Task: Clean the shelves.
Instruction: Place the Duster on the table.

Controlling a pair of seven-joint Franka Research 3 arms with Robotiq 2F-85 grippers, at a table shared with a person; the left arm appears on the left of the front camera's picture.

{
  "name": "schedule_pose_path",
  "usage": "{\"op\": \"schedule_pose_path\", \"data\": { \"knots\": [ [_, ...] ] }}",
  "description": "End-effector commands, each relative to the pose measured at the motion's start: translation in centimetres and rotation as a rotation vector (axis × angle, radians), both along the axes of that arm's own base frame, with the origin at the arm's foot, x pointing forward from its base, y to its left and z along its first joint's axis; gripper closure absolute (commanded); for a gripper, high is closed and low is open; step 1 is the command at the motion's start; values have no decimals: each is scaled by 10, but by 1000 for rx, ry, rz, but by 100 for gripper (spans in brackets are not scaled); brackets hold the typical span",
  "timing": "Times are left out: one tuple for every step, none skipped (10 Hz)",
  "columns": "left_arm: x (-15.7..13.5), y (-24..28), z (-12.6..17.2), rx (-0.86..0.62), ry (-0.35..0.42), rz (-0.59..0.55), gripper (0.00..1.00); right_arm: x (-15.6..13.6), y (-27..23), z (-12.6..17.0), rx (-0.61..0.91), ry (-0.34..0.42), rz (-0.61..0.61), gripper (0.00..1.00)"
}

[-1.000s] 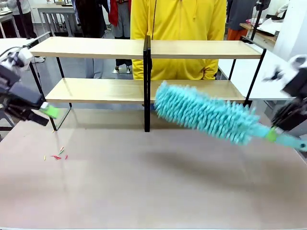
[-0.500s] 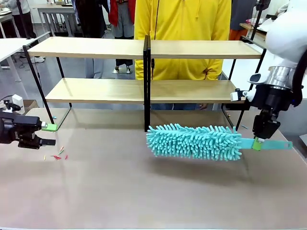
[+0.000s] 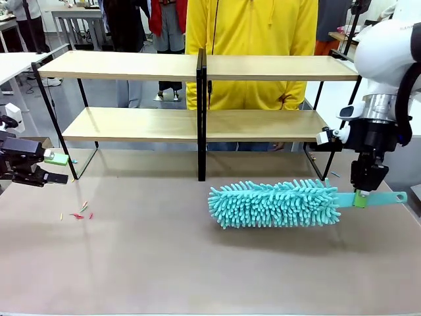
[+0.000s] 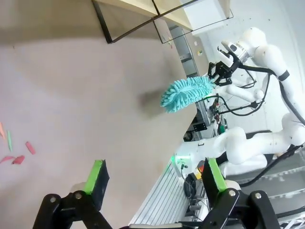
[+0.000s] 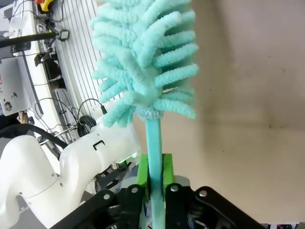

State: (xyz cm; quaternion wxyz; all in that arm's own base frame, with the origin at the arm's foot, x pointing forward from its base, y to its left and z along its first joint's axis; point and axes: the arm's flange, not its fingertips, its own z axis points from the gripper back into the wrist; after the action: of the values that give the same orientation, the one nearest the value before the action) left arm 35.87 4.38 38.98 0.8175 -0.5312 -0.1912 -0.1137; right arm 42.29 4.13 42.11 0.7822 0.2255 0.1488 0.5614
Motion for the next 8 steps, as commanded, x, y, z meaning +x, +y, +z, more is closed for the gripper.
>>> {"op": "schedule_pose_path", "data": {
  "knots": [
    [-2, -1, -4, -10, 8, -3, 0, 0, -12, 4, 12, -42, 21, 34],
    [-2, -1, -4, -10, 8, -3, 0, 2, -18, 7, 35, -89, -24, 14],
    [-2, -1, -4, -10, 8, -3, 0, 5, -28, 15, 86, -185, -111, 0],
    [-2, -1, -4, -10, 8, -3, 0, 4, -42, 27, 203, -332, -240, 0],
    [-2, -1, -4, -10, 8, -3, 0, -5, -54, 37, 258, -397, -321, 0],
    [-2, -1, -4, -10, 8, -3, 0, -28, -62, 48, 314, -339, -407, 1],
    [-2, -1, -4, -10, 8, -3, 0, -62, -65, 62, 360, -167, -529, 0],
    [-2, -1, -4, -10, 8, -3, 0, -101, -72, 71, 293, -40, -686, 0]
  ]
}}
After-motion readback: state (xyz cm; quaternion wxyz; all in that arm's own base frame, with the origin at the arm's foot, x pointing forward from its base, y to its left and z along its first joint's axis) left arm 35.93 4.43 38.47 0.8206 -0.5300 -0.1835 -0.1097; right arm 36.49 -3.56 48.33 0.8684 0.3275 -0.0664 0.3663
